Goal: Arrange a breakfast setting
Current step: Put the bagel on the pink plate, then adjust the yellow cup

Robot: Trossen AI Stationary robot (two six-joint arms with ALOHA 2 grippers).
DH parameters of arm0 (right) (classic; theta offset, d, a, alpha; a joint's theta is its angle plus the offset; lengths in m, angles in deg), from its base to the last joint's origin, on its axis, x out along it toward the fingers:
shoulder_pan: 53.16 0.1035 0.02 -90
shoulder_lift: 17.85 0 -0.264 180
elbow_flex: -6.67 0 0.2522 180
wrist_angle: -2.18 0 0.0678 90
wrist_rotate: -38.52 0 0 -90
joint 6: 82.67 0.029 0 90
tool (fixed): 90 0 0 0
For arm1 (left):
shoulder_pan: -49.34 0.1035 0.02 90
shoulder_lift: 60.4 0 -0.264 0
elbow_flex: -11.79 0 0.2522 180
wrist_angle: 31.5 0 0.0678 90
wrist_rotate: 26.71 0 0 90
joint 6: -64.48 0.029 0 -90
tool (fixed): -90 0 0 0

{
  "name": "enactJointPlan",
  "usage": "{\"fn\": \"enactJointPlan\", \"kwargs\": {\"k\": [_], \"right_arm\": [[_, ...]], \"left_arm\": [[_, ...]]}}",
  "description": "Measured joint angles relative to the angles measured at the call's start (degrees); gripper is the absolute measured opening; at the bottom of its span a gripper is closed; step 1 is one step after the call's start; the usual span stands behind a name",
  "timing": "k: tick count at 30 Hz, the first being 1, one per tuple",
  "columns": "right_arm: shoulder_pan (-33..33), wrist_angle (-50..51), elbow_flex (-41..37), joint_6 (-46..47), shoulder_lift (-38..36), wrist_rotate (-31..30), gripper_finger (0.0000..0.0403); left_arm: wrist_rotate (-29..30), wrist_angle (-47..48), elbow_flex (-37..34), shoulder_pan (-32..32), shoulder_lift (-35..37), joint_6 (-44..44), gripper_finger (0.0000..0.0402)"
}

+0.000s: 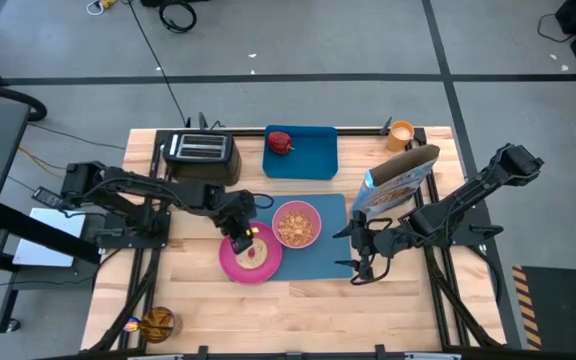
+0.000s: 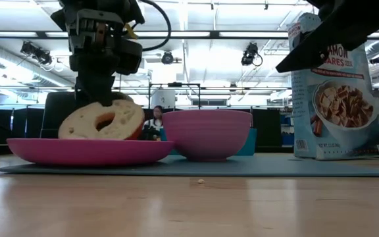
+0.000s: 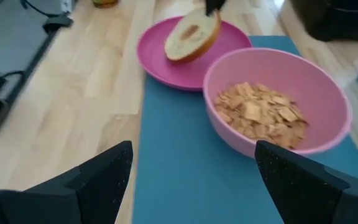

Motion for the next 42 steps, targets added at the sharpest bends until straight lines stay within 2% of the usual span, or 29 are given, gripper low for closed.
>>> {"fn": "enactJointPlan", "kwargs": {"k": [7,18,24,30,36,42], "right_arm": [[0.00,-0.60,0.00,0.05,0.00,1.47,0.0348],[0.01,-0.87,0.00,-1.47,-0.01,-0.32,0.0348],[0.02,-2.18,0.00,-3.45,0.00,-0.55,0.0348],[0.00,-3.34,0.00,-7.63,0.00,-0.54,0.0348],[0.00,-5.95,0.00,-12.55,-0.02,-0.49,0.0348],[-0.11,-9.60,0.00,-16.54,-0.02,-0.38,0.0348]], "left_arm": [[-0.40,0.27,0.00,0.11,-0.33,2.64,0.0031],[1.31,1.48,0.51,0.11,-0.33,9.38,0.0111],[1.33,11.40,8.60,-1.45,-0.33,10.28,0.0113],[1.17,14.83,18.75,-9.04,-0.33,12.25,0.0108],[-0.09,19.94,24.39,-17.64,-0.28,-0.35,0.0107],[-3.23,28.12,25.00,-25.40,-0.28,-18.08,0.0107]]}}
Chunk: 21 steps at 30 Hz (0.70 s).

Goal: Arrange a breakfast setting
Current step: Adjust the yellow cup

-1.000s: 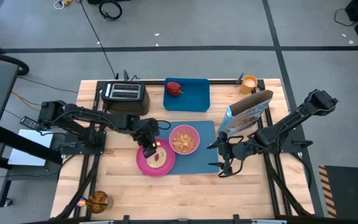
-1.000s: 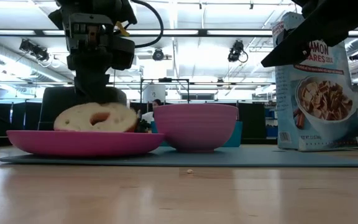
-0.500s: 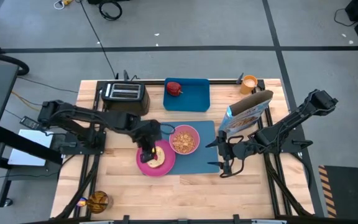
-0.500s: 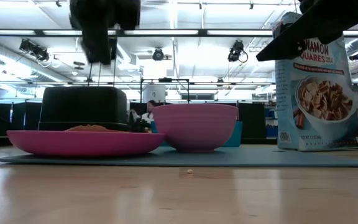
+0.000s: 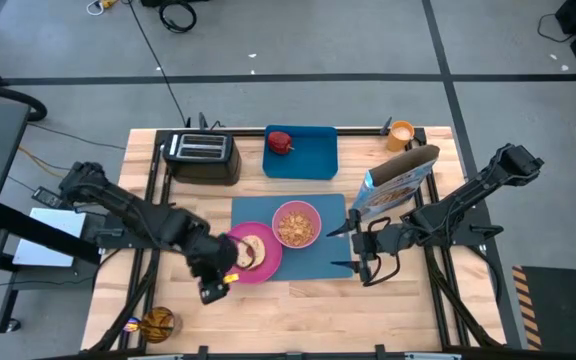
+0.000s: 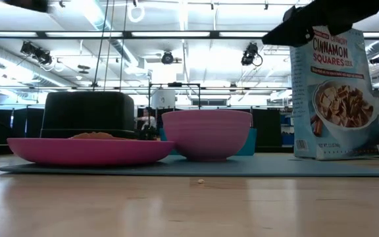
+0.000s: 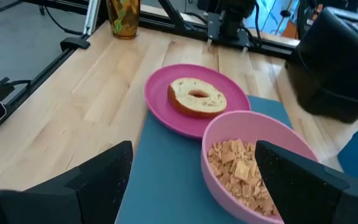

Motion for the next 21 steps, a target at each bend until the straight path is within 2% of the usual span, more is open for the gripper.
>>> {"fn": "enactJointPlan", "kwargs": {"k": [4,8,12,21], "right_arm": [[0.00,-1.22,0.00,-2.90,0.00,-0.07,0.0348],[0.00,-1.93,0.00,-4.60,0.00,-0.05,0.0348],[0.00,-0.89,0.00,-4.43,0.00,-0.02,0.0348],[0.07,1.70,0.00,-0.45,0.00,0.48,0.0348]], "left_arm": [[-0.31,4.16,-0.02,-4.47,0.00,-10.98,0.0108],[-0.27,6.12,-0.02,-8.41,0.00,-17.25,0.0108],[-0.29,6.22,-0.02,-12.40,0.00,-23.29,0.0108],[-0.21,6.19,-0.02,-22.38,0.00,-43.58,0.0108]]}}
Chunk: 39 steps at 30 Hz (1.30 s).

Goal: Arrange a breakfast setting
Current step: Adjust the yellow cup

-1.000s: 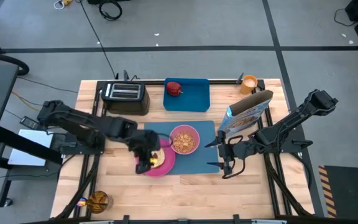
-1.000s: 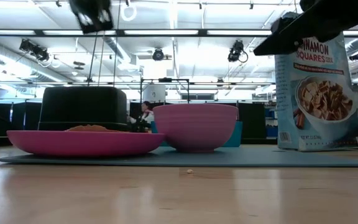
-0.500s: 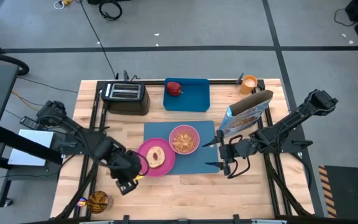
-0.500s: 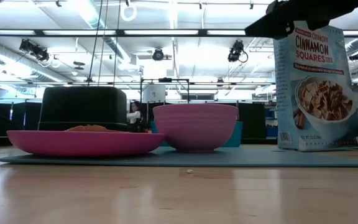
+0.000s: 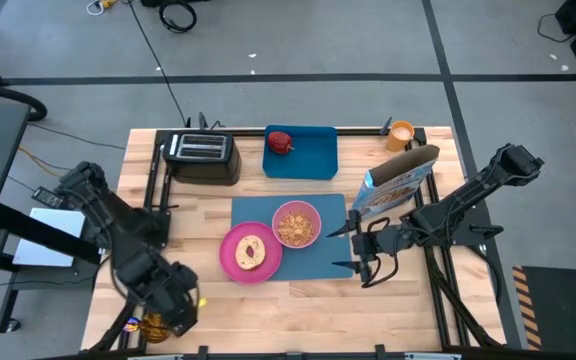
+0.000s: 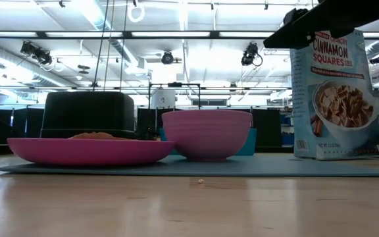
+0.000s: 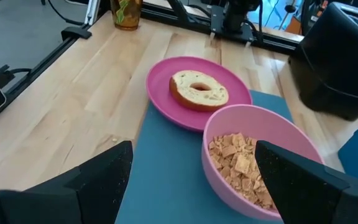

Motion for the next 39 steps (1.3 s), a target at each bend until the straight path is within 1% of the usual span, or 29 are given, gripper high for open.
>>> {"fn": "enactJointPlan", "kwargs": {"k": [3,7,9,13,18,22,24,36,39], "right_arm": [[0.30,0.13,0.00,0.36,0.00,0.00,0.0348],[0.93,0.37,0.00,0.62,0.00,0.01,0.0348],[1.19,0.37,0.00,1.01,0.00,0.00,0.0348],[1.64,0.49,0.00,1.37,0.00,0.01,0.0348],[2.32,1.91,0.00,3.68,0.00,0.02,0.0348],[3.16,2.01,0.00,3.83,0.00,0.02,0.0348],[3.78,1.99,0.00,4.12,0.00,0.02,0.0348],[8.08,1.99,0.00,5.54,-0.02,0.02,0.0348],[8.63,1.99,0.00,5.54,-0.02,0.04,0.0348]], "left_arm": [[1.31,-0.20,0.00,-3.44,-0.09,-6.75,0.0108],[5.85,-2.61,0.00,-6.85,-1.35,-14.14,0.0108],[7.56,-2.93,0.00,-7.80,-2.15,-18.53,0.0108],[8.12,-3.70,-0.02,-8.24,-5.10,-23.66,0.0108],[7.75,-7.82,-0.02,-8.22,-9.51,-25.78,0.0108],[3.77,-6.92,0.08,-8.20,-11.55,-26.81,0.0108],[2.85,-6.28,0.11,-8.20,-11.80,-26.98,0.0108],[3.71,-6.11,0.09,-8.24,-11.61,-26.39,0.0108],[2.48,-6.02,0.02,-8.50,-11.61,-26.39,0.0108]]}}
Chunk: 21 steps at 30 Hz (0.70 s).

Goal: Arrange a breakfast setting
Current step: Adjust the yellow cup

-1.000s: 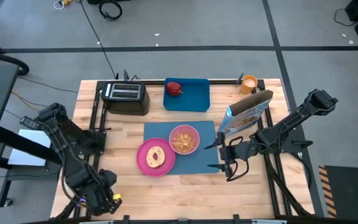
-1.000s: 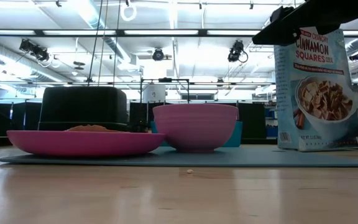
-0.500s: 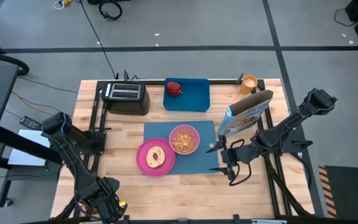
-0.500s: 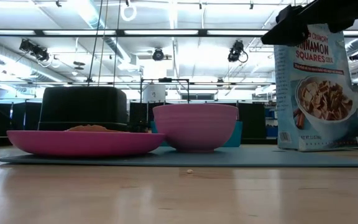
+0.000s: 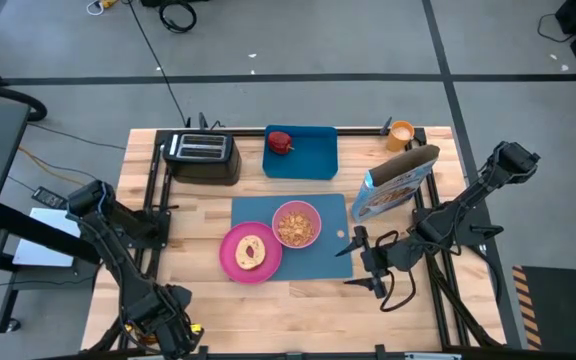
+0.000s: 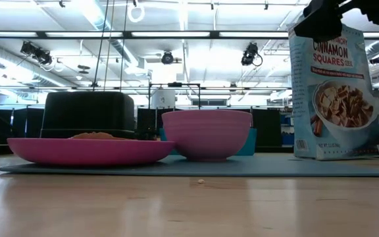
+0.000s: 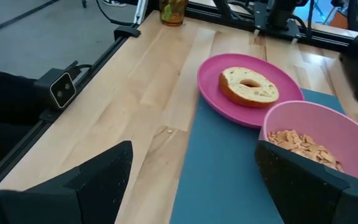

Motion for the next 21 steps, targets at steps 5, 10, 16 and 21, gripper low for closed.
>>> {"fn": "enactJointPlan", "kwargs": {"k": [5,10,16,21], "right_arm": [[0.11,0.00,0.00,0.00,0.00,-0.02,0.0348],[0.11,0.00,0.00,-0.02,0.00,-0.02,0.0348],[0.11,0.00,0.00,-0.02,0.00,-0.02,0.0348],[0.11,0.03,0.00,1.30,0.00,-0.01,0.0348]], "left_arm": [[-0.98,0.89,-0.05,-0.06,0.04,0.99,0.0108],[0.04,1.25,-0.13,-0.04,0.97,1.37,0.0108],[1.02,1.59,-0.11,-0.04,2.35,1.26,0.0108],[-0.04,1.68,-0.07,-0.92,2.40,-0.38,0.0141]]}}
